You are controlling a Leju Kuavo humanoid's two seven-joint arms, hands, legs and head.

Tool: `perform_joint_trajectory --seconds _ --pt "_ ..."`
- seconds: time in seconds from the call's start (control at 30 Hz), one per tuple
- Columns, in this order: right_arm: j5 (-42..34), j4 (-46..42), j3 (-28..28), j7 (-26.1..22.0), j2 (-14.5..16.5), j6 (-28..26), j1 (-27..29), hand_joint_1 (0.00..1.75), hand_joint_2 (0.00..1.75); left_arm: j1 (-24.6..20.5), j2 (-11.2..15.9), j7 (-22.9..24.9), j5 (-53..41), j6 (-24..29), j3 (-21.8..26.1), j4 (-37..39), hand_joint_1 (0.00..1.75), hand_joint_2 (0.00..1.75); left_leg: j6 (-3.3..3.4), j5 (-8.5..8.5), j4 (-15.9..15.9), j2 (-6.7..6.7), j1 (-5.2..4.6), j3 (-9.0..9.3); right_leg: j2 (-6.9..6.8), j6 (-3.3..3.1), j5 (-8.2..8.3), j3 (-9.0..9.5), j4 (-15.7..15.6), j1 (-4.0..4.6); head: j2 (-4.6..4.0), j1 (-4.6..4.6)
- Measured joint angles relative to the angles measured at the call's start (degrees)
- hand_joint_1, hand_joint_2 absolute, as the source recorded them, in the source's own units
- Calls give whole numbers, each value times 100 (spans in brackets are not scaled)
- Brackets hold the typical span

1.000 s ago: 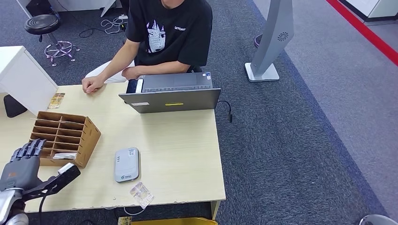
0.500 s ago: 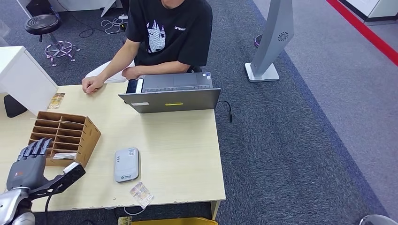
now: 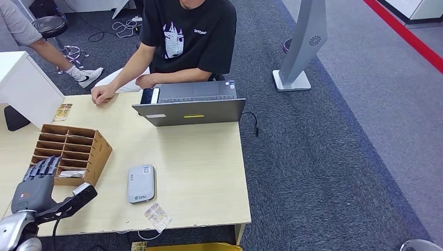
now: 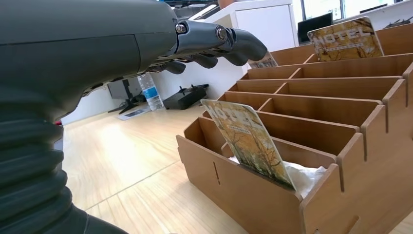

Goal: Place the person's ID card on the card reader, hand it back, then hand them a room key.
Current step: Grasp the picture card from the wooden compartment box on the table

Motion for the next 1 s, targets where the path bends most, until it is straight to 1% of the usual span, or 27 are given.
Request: perform_joint_trajectory --seconds 0.13,0.17,0.27,0.3,0.47,1.0 --pt "1 0 0 0 0 -12 1 0 175 0 -21 0 0 -5 0 30 0 175 0 0 0 0 0 0 0 0 0 0 0 0 0 1" --pt "1 0 0 0 0 -19 1 0 175 -1 -28 0 1 -10 0 42 7 175 0 0 0 0 0 0 0 0 0 0 0 0 0 1" --pt "1 0 0 0 0 -44 2 0 175 -8 -49 -5 30 -36 0 95 138 175 0 0 0 0 0 1 0 0 0 0 0 0 0 2" --pt "0 0 0 0 0 -50 2 0 175 -13 -57 -9 53 -52 0 117 175 175 0 0 0 0 0 1 0 0 0 0 0 0 0 1" --pt "-7 -6 0 0 0 -98 18 0 175 -25 -88 -11 87 -87 0 198 175 175 0 0 0 0 0 1 0 0 0 0 0 0 1 1" --pt "-12 -9 0 -2 0 -157 46 0 175 -12 -66 11 35 -69 0 243 175 175 0 0 0 0 0 2 0 -1 0 2 1 -1 0 0"
